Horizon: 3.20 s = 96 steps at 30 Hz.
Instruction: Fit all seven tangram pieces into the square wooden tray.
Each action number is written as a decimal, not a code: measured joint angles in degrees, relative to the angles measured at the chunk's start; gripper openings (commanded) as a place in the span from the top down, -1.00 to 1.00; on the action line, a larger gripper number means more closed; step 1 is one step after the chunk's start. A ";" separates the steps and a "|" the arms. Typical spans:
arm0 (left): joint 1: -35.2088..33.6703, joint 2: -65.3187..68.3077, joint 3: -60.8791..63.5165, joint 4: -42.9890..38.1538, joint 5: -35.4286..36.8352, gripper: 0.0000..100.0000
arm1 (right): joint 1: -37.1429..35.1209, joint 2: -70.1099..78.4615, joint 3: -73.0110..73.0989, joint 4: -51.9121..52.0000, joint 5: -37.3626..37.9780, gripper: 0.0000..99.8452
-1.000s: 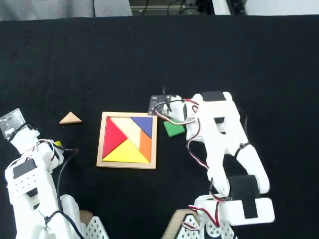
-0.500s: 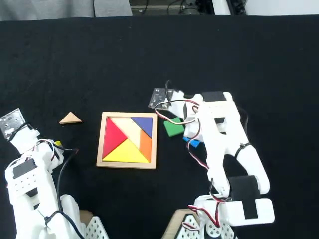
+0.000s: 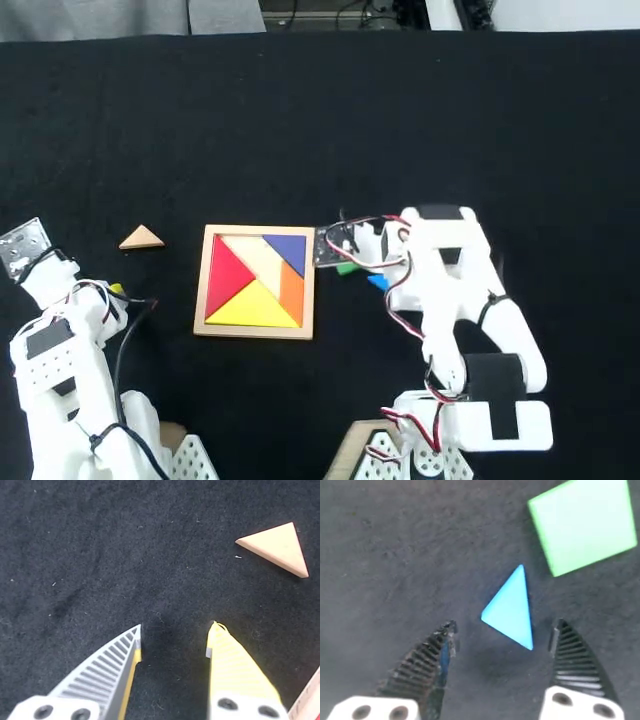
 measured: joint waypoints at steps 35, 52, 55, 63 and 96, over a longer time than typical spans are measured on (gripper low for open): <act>0.00 0.00 0.00 0.00 0.00 0.57 | -0.62 10.73 -7.65 -3.34 3.43 0.82; 0.00 0.00 0.00 0.00 0.00 0.57 | -1.05 7.38 -7.12 6.33 0.53 0.35; 0.00 0.00 0.00 0.00 0.00 0.57 | -2.55 7.12 -4.13 3.96 0.18 0.39; 0.00 0.00 0.00 0.00 0.00 0.57 | -5.63 5.54 0.18 -5.36 -15.65 0.39; 0.00 0.00 0.00 0.00 0.00 0.57 | -6.15 -3.60 -6.33 2.55 -25.49 0.65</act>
